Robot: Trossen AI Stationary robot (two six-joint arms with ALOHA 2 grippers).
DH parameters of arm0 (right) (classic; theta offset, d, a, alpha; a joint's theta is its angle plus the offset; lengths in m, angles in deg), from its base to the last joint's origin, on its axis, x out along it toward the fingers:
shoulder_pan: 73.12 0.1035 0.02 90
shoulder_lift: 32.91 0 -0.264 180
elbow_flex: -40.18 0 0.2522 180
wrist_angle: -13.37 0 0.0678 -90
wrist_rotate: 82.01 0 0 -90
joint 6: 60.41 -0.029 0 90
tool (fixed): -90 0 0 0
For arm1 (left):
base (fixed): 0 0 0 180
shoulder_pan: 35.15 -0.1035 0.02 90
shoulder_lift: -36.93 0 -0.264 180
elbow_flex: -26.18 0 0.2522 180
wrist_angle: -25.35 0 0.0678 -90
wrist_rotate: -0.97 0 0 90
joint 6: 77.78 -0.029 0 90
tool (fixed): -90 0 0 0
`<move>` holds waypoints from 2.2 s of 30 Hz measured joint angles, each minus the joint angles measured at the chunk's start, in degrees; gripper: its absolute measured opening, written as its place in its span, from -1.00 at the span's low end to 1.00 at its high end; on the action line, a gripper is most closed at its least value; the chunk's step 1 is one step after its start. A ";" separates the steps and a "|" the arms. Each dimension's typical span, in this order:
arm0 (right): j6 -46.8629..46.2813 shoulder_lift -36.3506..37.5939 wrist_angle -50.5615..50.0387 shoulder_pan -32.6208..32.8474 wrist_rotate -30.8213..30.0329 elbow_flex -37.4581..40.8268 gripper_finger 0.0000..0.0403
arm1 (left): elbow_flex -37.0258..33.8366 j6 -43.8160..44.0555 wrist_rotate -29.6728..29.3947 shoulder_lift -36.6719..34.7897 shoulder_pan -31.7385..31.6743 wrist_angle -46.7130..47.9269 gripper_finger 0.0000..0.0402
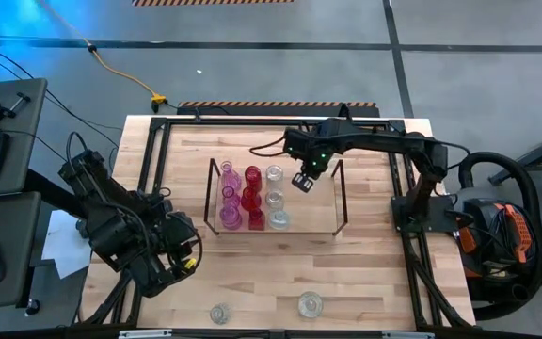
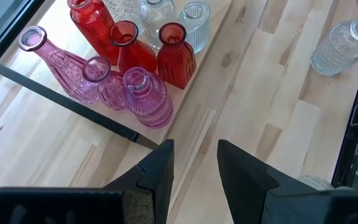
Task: Sort vases onto shelf
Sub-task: Put the transparent vase on the shelf
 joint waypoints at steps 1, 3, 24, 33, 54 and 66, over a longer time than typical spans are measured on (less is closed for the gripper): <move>0.10 -0.46 0.01 0.00 0.07 0.00 -0.99 | 0.00 0.02 0.00 0.00 0.00 -0.01 -0.43; 0.50 -1.36 0.12 0.29 -0.10 0.00 -0.99 | 0.00 0.01 -0.02 0.02 -0.01 -0.08 -0.43; -0.55 -5.53 -0.11 0.50 -0.83 0.00 -0.99 | 0.00 0.00 -1.43 0.02 0.00 0.07 -0.43; -0.56 -5.71 -0.29 0.39 -0.22 -0.05 -0.99 | 0.00 -0.16 -1.53 0.02 0.00 0.07 -0.43; -1.55 -5.90 0.06 0.55 0.61 -0.09 -0.62 | 0.00 -0.48 -2.97 0.02 0.00 0.05 -0.43; -3.56 -5.90 0.00 0.55 0.67 -0.07 -0.59 | 0.00 -0.49 -2.99 0.02 0.00 0.05 -0.43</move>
